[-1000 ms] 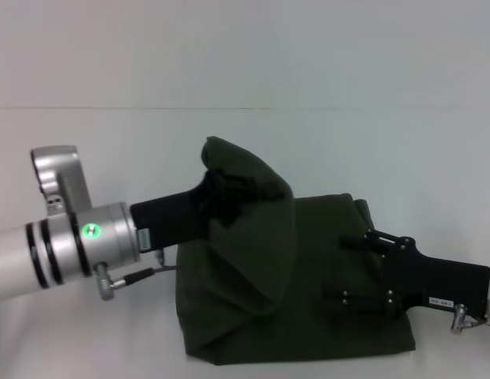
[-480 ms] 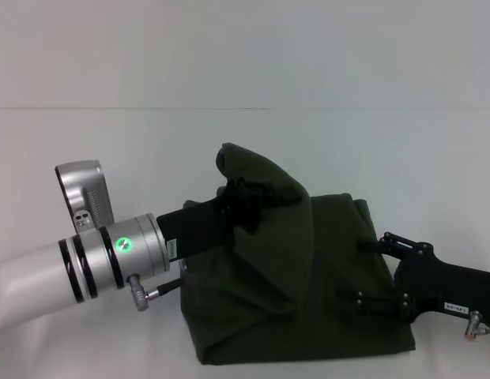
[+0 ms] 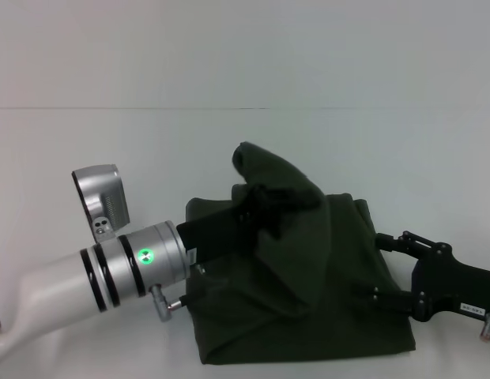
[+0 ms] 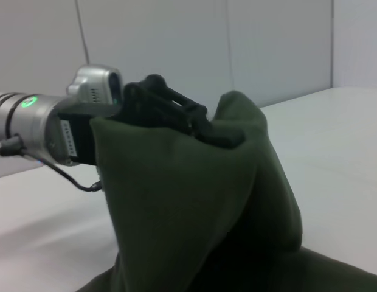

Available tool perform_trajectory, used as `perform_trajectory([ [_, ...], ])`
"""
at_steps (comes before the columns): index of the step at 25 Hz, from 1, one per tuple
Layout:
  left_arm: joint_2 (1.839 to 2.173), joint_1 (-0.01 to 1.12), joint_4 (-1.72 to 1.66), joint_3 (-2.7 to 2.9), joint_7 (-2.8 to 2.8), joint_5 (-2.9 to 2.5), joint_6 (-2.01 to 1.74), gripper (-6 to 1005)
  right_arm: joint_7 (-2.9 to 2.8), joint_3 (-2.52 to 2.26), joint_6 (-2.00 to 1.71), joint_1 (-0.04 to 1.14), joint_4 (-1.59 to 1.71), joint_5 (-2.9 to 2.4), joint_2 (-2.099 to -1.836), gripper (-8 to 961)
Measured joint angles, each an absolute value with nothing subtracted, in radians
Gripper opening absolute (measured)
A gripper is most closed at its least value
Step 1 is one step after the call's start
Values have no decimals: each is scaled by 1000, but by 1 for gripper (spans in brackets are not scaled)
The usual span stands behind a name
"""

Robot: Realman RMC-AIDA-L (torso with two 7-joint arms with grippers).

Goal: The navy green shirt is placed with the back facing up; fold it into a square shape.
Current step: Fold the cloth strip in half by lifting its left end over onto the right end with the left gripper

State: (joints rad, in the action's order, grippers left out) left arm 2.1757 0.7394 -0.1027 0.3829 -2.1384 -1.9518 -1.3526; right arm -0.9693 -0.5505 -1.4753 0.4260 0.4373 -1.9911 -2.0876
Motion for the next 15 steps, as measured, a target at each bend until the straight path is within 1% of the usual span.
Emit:
perform_trajectory([
  [4,2176,748,-46,382,-2007,-1901,-1359,128,-969,-510,-1483,404,441,-1991,-2087,918],
  [8,2177,754,-33,384,-1989,-1893,-1346,135,-969,-479,-1488,381,448,-1991,-2087,917],
  [13,2169,752,-56,384,-2012,-1891,-1372,323,-968,-464,-1488,353,449,-1991,-2083,917],
  [15,2165,744,-100,389,-2031,-1896,-1421,480,-969,-445,-1483,332,450,-1992,-2076,916],
])
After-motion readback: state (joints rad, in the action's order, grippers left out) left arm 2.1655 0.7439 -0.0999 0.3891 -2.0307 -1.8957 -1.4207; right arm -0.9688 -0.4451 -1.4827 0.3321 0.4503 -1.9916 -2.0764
